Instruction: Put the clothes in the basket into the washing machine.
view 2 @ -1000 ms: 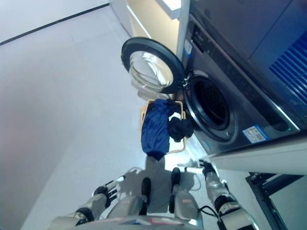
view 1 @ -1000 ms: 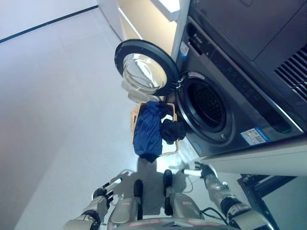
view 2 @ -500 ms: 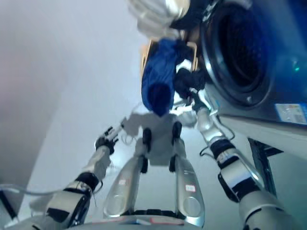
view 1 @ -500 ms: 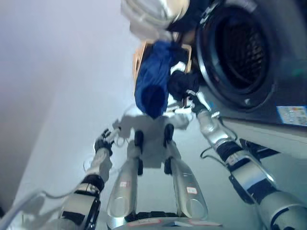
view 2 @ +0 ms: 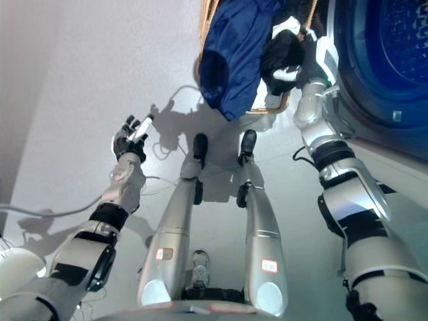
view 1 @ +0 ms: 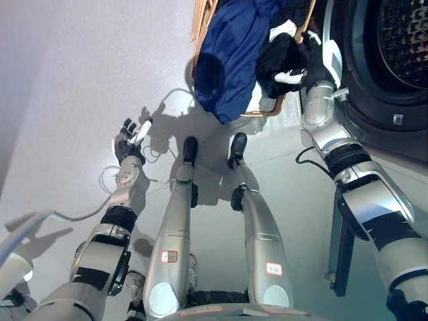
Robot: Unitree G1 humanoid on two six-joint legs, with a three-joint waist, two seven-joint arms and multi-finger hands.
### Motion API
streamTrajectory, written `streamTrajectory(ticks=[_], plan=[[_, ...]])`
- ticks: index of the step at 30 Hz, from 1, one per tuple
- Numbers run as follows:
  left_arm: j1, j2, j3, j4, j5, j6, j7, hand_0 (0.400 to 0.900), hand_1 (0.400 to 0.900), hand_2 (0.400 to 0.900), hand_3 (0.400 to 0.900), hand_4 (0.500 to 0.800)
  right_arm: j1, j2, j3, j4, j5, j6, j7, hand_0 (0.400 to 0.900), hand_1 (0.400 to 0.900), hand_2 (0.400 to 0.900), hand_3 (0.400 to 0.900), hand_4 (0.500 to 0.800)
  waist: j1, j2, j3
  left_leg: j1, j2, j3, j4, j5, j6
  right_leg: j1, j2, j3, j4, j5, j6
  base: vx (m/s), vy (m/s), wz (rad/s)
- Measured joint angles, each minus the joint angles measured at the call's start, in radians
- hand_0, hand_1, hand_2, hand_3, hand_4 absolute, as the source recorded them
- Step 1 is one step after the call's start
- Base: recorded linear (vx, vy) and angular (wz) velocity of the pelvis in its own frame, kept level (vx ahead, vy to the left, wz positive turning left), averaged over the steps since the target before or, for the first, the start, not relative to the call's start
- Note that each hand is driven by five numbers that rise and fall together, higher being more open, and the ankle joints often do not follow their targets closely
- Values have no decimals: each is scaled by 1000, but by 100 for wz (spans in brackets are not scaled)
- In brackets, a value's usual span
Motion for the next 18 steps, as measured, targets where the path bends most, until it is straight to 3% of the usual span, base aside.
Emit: streamTrajectory(ticks=[5, 10, 18], plan=[[10, 37, -30, -90, -29, -22, 17, 900, 900, 900, 900, 800, -47, -36, 4, 6, 43, -1, -3, 900, 900, 900, 900, 800, 19, 0, 0, -192, -35, 3, 246, -77, 6, -221, -60, 7, 325, -130, -8, -62, 30, 12], [21, 83, -29, -149, -38, -21, 35, 900, 900, 900, 900, 800, -82, -88, 5, 7, 57, 2, -17, 900, 900, 900, 900, 800, 34, 1, 3, -384, -50, 11, 448, -124, 11, -416, -92, 17, 541, -187, -21, -43, 19, 1], [56, 89, -33, -197, -38, -20, 43, 900, 900, 900, 900, 800, -154, -108, 8, 82, 52, 6, -59, 900, 900, 900, 900, 800, 52, 1, 6, -467, -48, 35, 525, -136, 16, -512, -96, 44, 622, -193, -20, -3, 6, -1]])
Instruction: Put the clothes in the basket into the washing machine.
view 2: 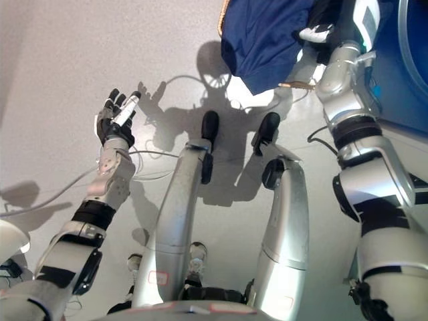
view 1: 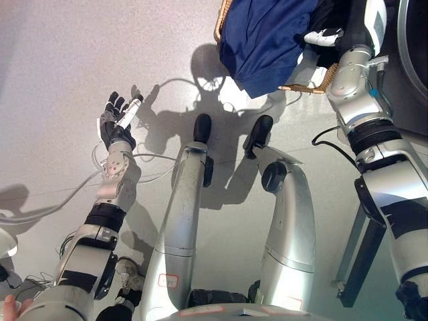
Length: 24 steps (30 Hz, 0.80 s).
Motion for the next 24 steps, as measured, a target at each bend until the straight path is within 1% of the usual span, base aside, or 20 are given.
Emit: streamTrajectory(ticks=[4, 6, 8, 10, 12, 19, 20, 22, 24], plan=[[2, 3, -1, -25, 1, -1, 3, 900, 900, 900, 900, 800, -16, -35, 0, 15, -24, 1, -52, 900, 900, 900, 900, 800, 12, 2, 1, -17, 1, 18, 33, -16, 4, -27, -1, 19, 41, -13, -1, -2, 0, 1], [2, 4, -1, -39, 1, -4, 11, 900, 900, 900, 900, 800, -23, -43, -3, 46, -23, 4, -95, 900, 900, 900, 900, 800, 15, 2, 1, -28, 0, 18, 54, -24, 3, -38, -5, 20, 65, -23, -1, 0, 0, 0], [2, 5, -7, -43, 1, -4, 13, 900, 900, 900, 900, 800, -27, -43, -3, 81, -20, 5, -108, 900, 900, 900, 900, 800, 17, 3, 2, -33, -1, 23, 77, -34, 5, -48, -11, 23, 94, -36, -3, 0, 0, 0], [2, 5, -11, -49, 1, -9, 12, 900, 900, 900, 900, 800, -37, -44, -1, 118, -18, 6, -99, 900, 900, 900, 900, 800, 24, 4, 1, -46, -1, 24, 94, -40, 3, -65, -12, 26, 113, -42, -5, 0, -22, 3], [3, 5, -21, -54, 1, -11, 10, 900, 900, 900, 900, 800, -57, -45, 7, 166, -16, 12, -61, 900, 900, 900, 900, 800, 31, 4, 2, -63, -1, 29, 111, -45, 0, -87, -13, 33, 135, -48, -8, 0, 0, 0], [21, -3, -30, -53, -1, -11, -4, 900, 900, 900, 900, 800, -57, -59, 5, 178, 36, 8, 19, 900, 900, 900, 900, 800, 40, 10, 4, -84, 1, 32, 135, -50, -5, -111, -13, 37, 160, -51, -11, 0, 0, 0], [23, -4, -30, -53, -2, -11, -6, 900, 900, 900, 900, 800, -57, -66, 5, 178, 48, 6, 28, 839, 839, 839, 839, 764, 41, 10, 4, -84, 0, 32, 135, -50, -5, -112, -13, 38, 161, -51, -11, 0, 0, 0], [30, -5, -30, -53, -17, -11, -9, 900, 900, 900, 900, 800, -58, -72, 5, 178, 65, 1, 34, 400, 400, 400, 400, 500, 43, 10, 4, -84, 0, 34, 136, -50, -5, -114, -14, 40, 164, -51, -11, 0, 0, 0], [36, -5, -30, -53, -20, -11, -9, 900, 900, 900, 900, 800, -58, -75, 5, 177, 66, -4, 29, 400, 400, 400, 400, 500, 43, 10, 4, -84, 0, 35, 136, -50, -5, -115, -14, 41, 164, -51, -11, 0, 0, 0]])
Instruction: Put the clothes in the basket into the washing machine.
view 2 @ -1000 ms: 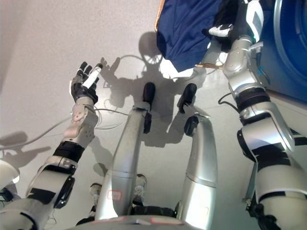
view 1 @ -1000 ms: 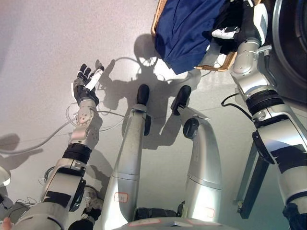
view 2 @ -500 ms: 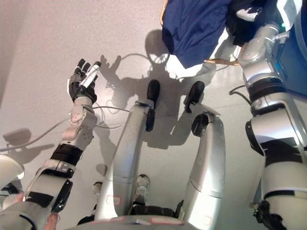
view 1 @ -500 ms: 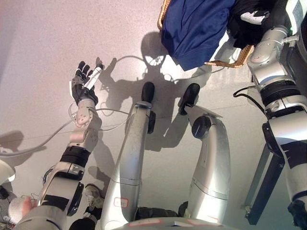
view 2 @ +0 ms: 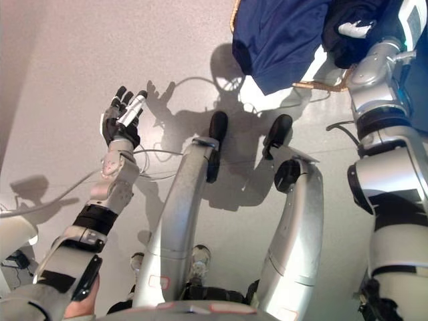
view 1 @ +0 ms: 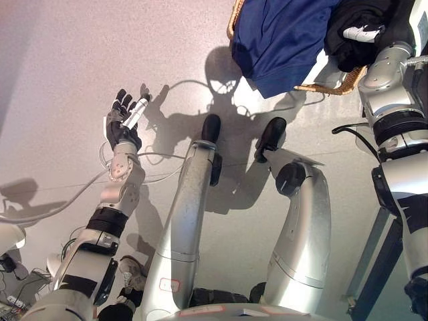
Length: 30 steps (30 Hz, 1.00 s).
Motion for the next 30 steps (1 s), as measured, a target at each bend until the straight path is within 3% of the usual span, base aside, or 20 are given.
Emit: streamTrajectory(ticks=[6, 12, 21, 30], plan=[[1, -2, 0, 0, 0, 0, 2, 900, 900, 900, 900, 800, -2, -28, -13, 1, 1, 8, -36, 400, 400, 400, 400, 500, -1, 0, 0, 5, 1, 3, 0, 0, 0, 3, 0, 2, 2, 0, 0, 0, 0, 0], [1, -17, 0, -2, 3, -2, 19, 900, 900, 900, 900, 800, 35, -4, -13, -65, -37, 14, -81, 400, 400, 400, 400, 500, -1, 4, -1, 26, 2, 6, -6, 0, -1, 21, 1, 3, -3, 0, -1, -23, 11, -5], [15, -41, 9, -20, 5, -2, 35, 900, 900, 900, 900, 800, 115, 15, -63, -309, -92, 29, -164, 400, 400, 400, 400, 500, -25, 4, -1, 98, 7, 14, -37, -1, 3, 91, 6, 5, -38, 1, 0, -19, 3, -8], [60, -66, 13, 16, 5, 15, 33, 900, 900, 900, 900, 800, 188, 166, -199, -457, -92, 26, -225, 400, 400, 400, 400, 500, -66, 4, -2, 317, 24, 39, -160, 0, 22, 294, 21, 16, -163, 15, 16, -6, -27, -10]])
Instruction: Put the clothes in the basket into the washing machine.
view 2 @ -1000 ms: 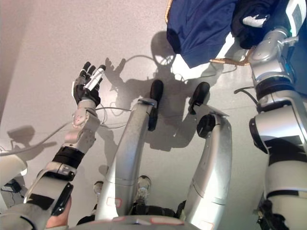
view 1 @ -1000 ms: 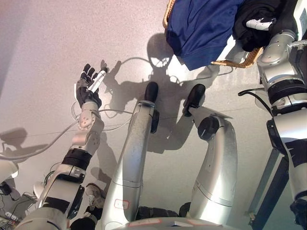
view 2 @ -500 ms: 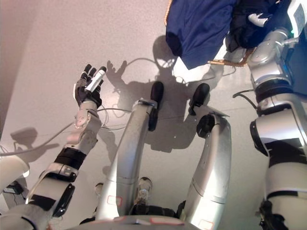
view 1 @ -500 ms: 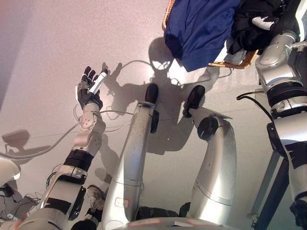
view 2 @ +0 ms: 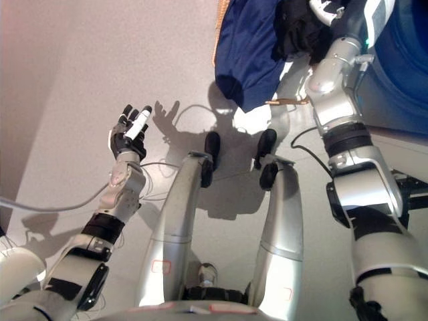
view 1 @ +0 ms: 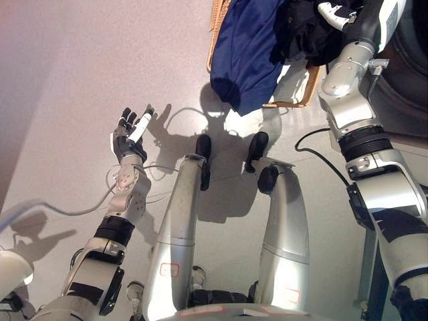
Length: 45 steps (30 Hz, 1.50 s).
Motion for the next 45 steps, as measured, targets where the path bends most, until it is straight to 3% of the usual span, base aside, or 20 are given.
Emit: streamTrajectory(ticks=[4, 7, 10, 16, 21, 26, 38, 42, 45], plan=[[0, -3, 1, 37, 0, 0, -15, 900, 900, 900, 900, 800, 15, 4, -28, 0, 7, 0, -4, 400, 400, 400, 400, 500, -1, 1, 0, 64, -3, 14, -40, -1, 2, 50, 4, 16, -29, 5, 0, 3, -40, -4], [-1, -9, 2, 78, -1, 7, -19, 900, 900, 900, 900, 800, 41, 49, -123, 4, 66, -3, -25, 400, 400, 400, 400, 500, -5, 3, 0, 137, -3, 17, -71, -1, 2, 117, 6, 18, -54, 5, 1, 7, -38, -6], [-2, -20, 1, 131, -2, 22, -25, 900, 900, 900, 900, 800, 56, 80, -185, 23, 166, -49, -56, 400, 400, 400, 400, 500, -11, 14, -3, 202, -3, 17, -101, 0, 3, 182, 8, 20, -82, 4, 0, 4, -42, -2], [29, -39, 3, 198, -5, 50, -57, 900, 900, 900, 900, 800, 29, 64, -282, 152, 374, -114, -77, 400, 400, 400, 400, 500, -21, 47, -10, 294, -4, 35, -161, 10, 9, 260, 9, 32, -129, 12, 17, 20, -36, -3], [48, -83, 2, 231, -5, 63, -78, 900, 900, 900, 900, 800, -30, -31, -287, 281, 469, -118, -65, 400, 400, 400, 400, 500, -17, 131, -46, 324, -7, 43, -196, 19, 15, 289, 9, 38, -163, 26, 26, 9, -21, -5], [45, -94, 1, 251, -5, 64, -100, 900, 900, 900, 900, 800, -61, -68, -274, 325, 560, -123, -23, 400, 400, 400, 400, 500, -16, 163, -60, 354, -9, 47, -211, 18, 15, 311, 7, 42, -168, 24, 30, 2, -3, -1], [77, -98, -1, 248, -5, 68, -110, 900, 900, 900, 900, 800, -166, -100, -270, 401, 646, -158, -15, 400, 400, 400, 400, 500, -13, 166, -62, 308, -21, 57, -204, 21, 20, 260, -3, 56, -157, 24, 38, 0, -2, 0], [85, -97, -2, 225, -6, 67, -118, 900, 900, 900, 900, 800, -190, -179, -267, 408, 696, -156, 47, 400, 400, 400, 400, 500, 11, 166, -62, 263, -27, 79, -156, 9, 32, 200, -10, 79, -94, 13, 59, 4, -14, 2], [91, -100, -4, 224, -22, 69, -119, 900, 900, 900, 900, 800, -220, -199, -266, 408, 700, -156, 54, 400, 400, 400, 400, 500, 12, 167, -61, 237, -28, 92, -128, 0, 33, 166, -13, 97, -57, 3, 54, 24, -37, 0]])
